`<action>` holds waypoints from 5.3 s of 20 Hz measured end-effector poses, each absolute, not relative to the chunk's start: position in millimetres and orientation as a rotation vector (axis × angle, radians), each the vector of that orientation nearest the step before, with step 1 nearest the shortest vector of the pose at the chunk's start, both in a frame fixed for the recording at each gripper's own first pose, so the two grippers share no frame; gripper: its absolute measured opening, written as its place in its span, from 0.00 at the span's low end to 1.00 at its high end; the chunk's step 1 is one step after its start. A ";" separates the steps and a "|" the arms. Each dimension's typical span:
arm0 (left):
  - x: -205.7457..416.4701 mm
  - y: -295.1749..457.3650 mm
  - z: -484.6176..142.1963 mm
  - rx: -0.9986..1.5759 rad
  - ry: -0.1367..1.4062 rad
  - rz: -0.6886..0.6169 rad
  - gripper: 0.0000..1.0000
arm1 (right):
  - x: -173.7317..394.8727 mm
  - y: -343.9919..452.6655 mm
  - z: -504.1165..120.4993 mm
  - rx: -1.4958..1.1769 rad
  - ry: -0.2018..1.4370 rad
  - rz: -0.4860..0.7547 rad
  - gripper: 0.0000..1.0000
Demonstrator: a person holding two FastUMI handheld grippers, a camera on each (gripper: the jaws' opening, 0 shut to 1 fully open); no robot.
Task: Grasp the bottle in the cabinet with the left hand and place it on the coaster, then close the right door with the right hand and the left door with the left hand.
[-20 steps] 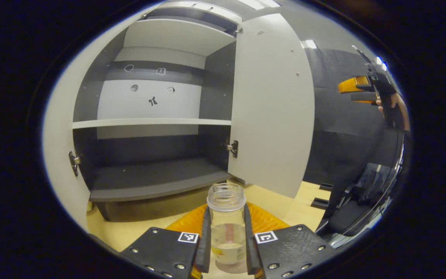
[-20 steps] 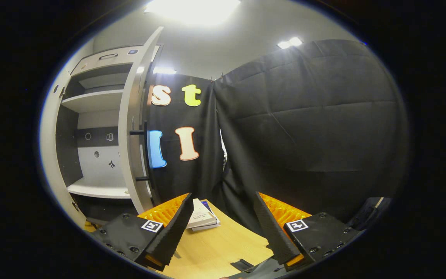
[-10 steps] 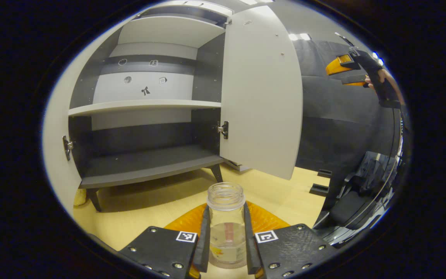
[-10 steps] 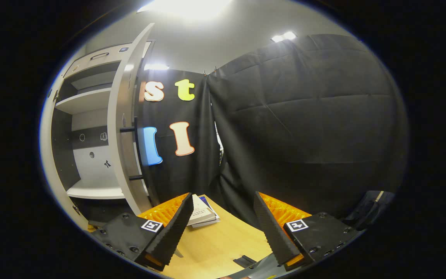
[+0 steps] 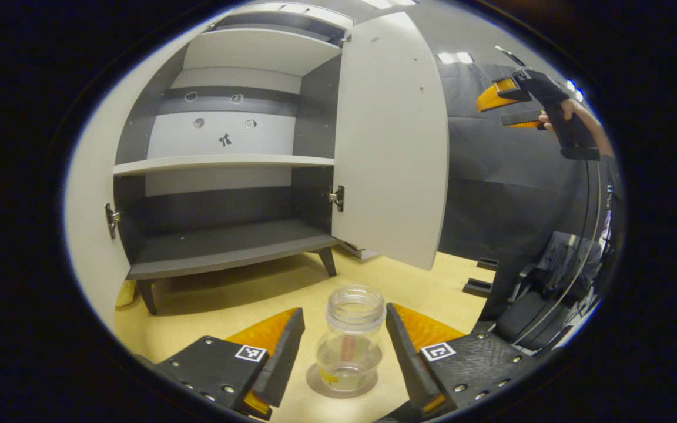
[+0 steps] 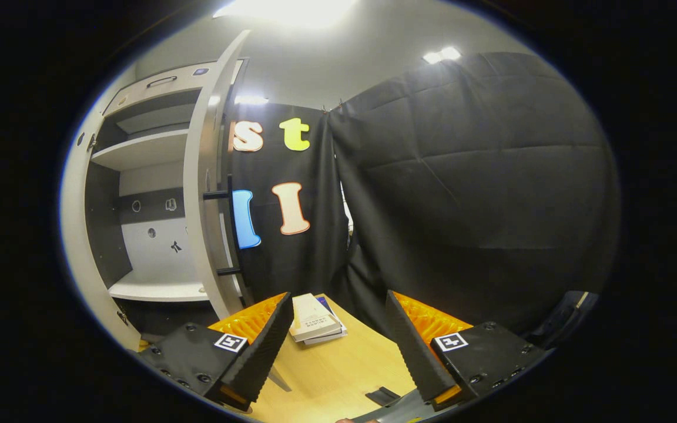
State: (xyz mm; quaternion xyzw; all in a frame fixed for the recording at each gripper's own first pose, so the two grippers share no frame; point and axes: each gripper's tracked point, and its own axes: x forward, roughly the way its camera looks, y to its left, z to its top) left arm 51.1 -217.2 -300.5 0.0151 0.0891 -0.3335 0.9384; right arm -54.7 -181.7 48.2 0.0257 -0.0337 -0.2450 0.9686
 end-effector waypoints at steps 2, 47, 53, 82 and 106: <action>42.4 -216.7 -288.3 0.003 0.165 -0.688 0.91 | -52.4 -181.4 51.8 0.030 -0.060 -0.495 0.96; -90.3 6.6 -8.2 -0.195 0.032 0.397 0.93 | 71.4 -150.2 126.5 -0.104 -0.078 0.169 0.96; -81.8 15.1 -2.4 -0.170 0.047 0.345 0.90 | 67.8 -115.1 121.6 -0.076 -0.076 0.166 0.96; -116.5 198.7 -4.3 -0.156 0.021 0.496 0.99 | 91.5 46.7 90.7 -0.016 -0.010 0.258 0.97; 97.3 205.5 41.6 -0.142 -0.057 -0.052 0.93 | 61.9 -35.4 46.7 0.102 -0.039 -0.144 0.97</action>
